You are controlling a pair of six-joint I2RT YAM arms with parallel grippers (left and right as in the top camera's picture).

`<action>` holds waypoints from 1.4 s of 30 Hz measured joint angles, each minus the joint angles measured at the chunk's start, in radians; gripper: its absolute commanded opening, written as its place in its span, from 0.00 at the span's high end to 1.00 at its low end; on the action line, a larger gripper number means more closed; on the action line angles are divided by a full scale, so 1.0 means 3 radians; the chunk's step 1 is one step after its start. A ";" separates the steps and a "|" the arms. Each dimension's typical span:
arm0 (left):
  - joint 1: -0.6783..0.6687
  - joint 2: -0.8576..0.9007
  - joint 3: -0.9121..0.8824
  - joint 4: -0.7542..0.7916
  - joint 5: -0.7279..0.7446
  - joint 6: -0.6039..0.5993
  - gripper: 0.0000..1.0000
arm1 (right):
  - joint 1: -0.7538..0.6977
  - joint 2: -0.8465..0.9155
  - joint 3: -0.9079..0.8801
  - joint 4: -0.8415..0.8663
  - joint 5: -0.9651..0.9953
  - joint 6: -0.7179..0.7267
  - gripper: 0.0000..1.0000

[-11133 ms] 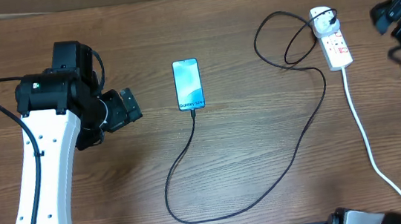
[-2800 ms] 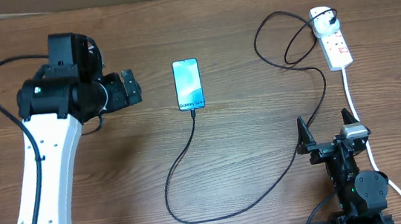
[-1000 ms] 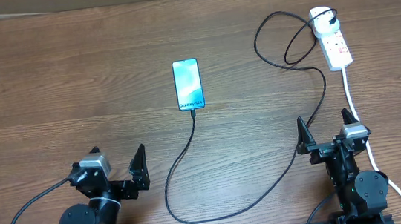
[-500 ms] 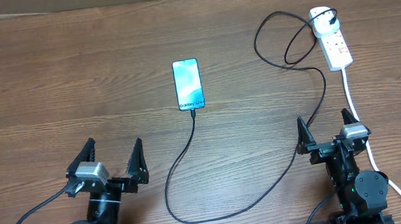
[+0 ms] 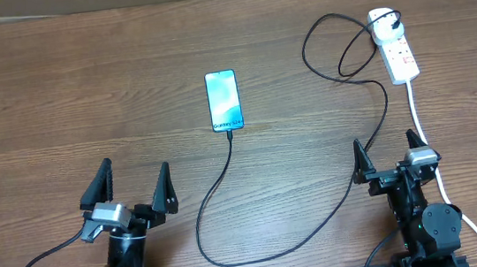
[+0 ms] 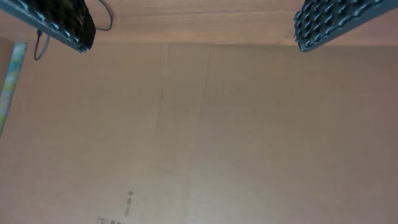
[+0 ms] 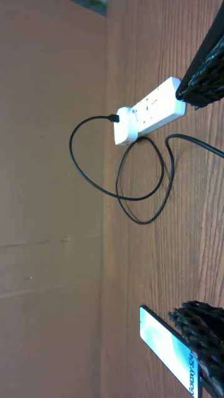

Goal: Plug charger to phone and switch on socket

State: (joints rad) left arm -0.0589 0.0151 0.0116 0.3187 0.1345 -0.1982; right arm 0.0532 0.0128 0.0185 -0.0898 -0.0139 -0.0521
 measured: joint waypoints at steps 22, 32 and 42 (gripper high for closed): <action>0.0000 0.0000 -0.0010 -0.1296 -0.0202 0.0000 0.00 | 0.0000 0.0000 0.0000 0.0000 0.0000 0.0000 0.00; 0.0000 0.0000 -0.0010 -0.1300 -0.0214 0.0000 0.00 | 0.0000 0.0000 0.0000 -0.0001 0.0000 -0.0001 0.00; 0.0000 0.0000 -0.0010 -0.1301 -0.0219 0.0001 0.00 | 0.0000 0.0000 0.0000 -0.0003 -0.0001 -0.0001 0.00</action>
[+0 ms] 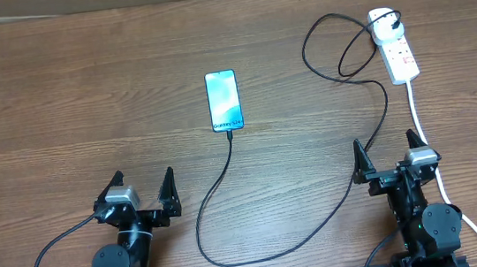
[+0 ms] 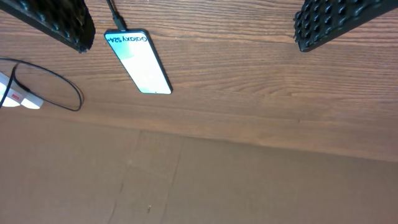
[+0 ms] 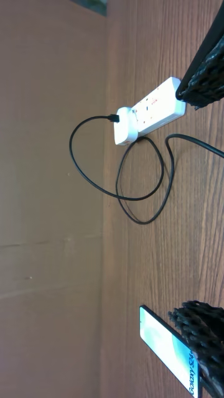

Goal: Plug charger to phone and switch on socket

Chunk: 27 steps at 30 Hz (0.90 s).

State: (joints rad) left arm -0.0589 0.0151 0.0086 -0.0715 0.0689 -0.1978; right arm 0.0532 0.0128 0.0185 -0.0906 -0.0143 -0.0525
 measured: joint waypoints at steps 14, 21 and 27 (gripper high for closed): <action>0.0000 0.0000 0.0000 -0.0009 -0.0058 0.0251 0.00 | 0.0000 0.0000 0.0000 0.0001 0.0001 0.0001 0.00; 0.0000 0.0000 0.0000 -0.0011 -0.0071 0.0346 0.00 | 0.0000 0.0000 0.0000 0.0003 0.0000 0.0001 0.00; 0.0000 0.0000 0.0000 -0.0011 -0.0071 0.0383 0.00 | 0.0000 0.0000 0.0000 0.0001 0.0001 0.0000 0.00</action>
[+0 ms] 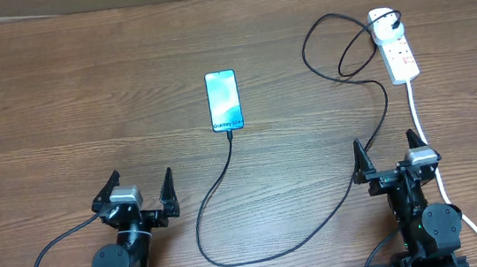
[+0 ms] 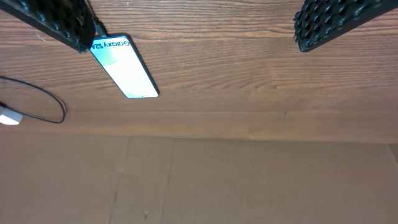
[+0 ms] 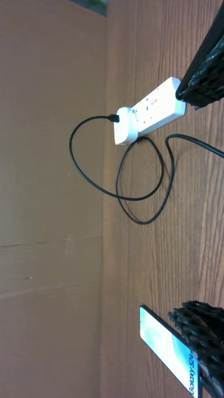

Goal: Plug charger to phone and switch on socket

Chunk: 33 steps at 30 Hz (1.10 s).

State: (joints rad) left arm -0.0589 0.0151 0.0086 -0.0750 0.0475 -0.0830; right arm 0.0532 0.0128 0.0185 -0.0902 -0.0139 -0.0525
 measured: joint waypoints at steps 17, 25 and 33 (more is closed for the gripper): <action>0.0000 0.0000 0.0000 0.0001 0.0001 0.0042 0.01 | 0.0000 0.0000 0.0000 0.0000 0.0000 0.0000 0.00; 0.0000 0.0000 0.0000 0.0001 0.0001 0.0042 0.00 | -0.0001 0.0000 0.0000 0.0000 0.0000 0.0001 0.00; 0.0000 0.0000 0.0000 0.0001 0.0001 0.0042 0.00 | 0.0000 0.0000 0.0000 0.0001 0.0000 0.0000 0.00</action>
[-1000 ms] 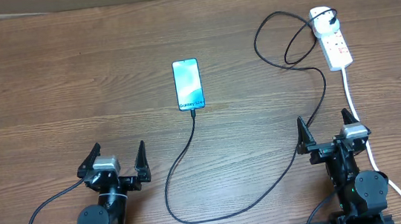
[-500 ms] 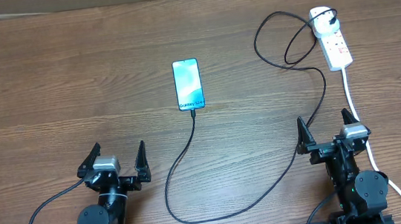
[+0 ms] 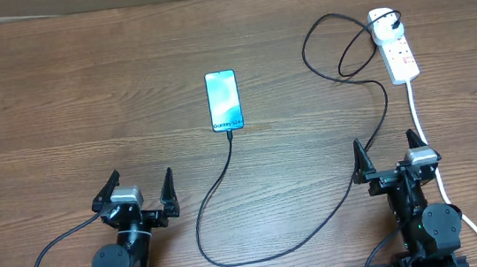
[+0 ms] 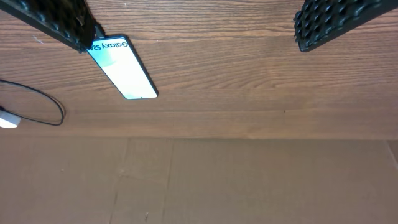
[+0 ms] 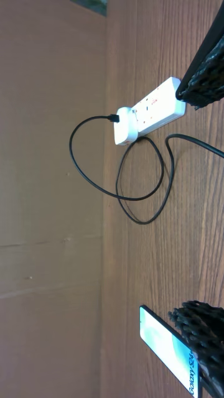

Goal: Plug charger to phone and switch on socket

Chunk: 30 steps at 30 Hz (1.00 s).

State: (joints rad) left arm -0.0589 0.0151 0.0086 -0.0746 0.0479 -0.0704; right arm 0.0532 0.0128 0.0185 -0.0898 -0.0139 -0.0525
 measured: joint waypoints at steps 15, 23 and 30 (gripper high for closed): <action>0.0000 0.0000 0.0000 0.0000 0.0000 0.0000 0.00 | 0.0013 0.0000 0.0000 -0.0001 -0.0014 0.0075 0.00; 0.0000 0.0000 0.0000 0.0000 0.0000 0.0000 0.00 | 0.0052 0.0000 0.0000 0.0000 -0.0014 0.0181 0.00; 0.0000 0.0000 0.0000 0.0000 0.0000 0.0000 0.00 | 0.0053 0.0000 0.0000 0.0000 -0.0015 0.0198 0.00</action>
State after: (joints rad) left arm -0.0589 0.0151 0.0086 -0.0746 0.0479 -0.0704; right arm 0.0692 0.0128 0.0185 -0.0898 -0.0185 0.0071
